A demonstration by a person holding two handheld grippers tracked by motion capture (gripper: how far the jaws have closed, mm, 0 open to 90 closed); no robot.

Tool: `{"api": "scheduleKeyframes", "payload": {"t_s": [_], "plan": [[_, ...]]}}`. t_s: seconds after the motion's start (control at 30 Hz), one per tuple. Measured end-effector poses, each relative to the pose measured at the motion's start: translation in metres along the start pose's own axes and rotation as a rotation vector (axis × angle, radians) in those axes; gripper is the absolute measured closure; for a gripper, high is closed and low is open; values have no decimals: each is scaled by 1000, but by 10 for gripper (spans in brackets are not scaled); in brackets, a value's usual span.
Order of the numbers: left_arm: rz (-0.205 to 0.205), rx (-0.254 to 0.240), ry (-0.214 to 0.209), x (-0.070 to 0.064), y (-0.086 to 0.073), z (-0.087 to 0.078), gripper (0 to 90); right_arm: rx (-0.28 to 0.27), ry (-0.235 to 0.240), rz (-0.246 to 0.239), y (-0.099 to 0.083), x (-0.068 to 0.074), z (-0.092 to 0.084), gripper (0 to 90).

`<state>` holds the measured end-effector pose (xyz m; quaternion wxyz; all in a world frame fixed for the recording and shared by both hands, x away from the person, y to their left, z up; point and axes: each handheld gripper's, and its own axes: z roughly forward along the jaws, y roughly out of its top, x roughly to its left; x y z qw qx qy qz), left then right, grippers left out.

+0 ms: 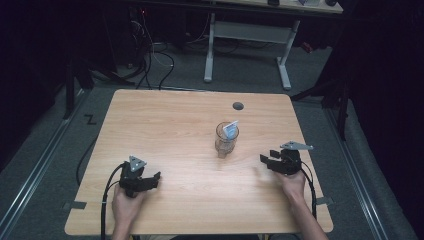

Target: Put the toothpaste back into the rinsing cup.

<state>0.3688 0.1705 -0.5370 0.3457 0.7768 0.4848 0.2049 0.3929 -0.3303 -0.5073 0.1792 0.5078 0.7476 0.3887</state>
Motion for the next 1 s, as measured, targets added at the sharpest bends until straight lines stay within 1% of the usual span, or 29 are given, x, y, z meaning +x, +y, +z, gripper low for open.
{"api": "scheduleKeyframes", "payload": {"t_s": [0.2, 0.33, 0.43, 0.57, 0.6, 0.63, 0.67, 1.0], "plan": [[0, 0, 0, 0, 0, 0, 207, 19, -19, -18, -2, 2, 9, 453], [0, 0, 0, 0, 0, 0, 208, 21, -28, -33, -3, 4, 13, 451], [0, 0, 0, 0, 0, 0, 208, 32, -36, -56, -4, 6, 16, 448], [0, 0, 0, 0, 0, 0, 208, 52, -40, -49, -7, 7, 22, 434], [-1, 0, 0, 0, 0, 0, 207, 63, -47, -54, -9, 7, 25, 427], [0, 0, 0, 0, 0, 0, 207, 54, -68, -83, -10, 9, 26, 428], [0, 0, 0, 0, 0, 0, 207, 60, -97, -109, -11, 11, 26, 425], [-1, 0, -1, 0, 0, 0, 208, 61, -103, -104, -11, 11, 26, 409]]}}
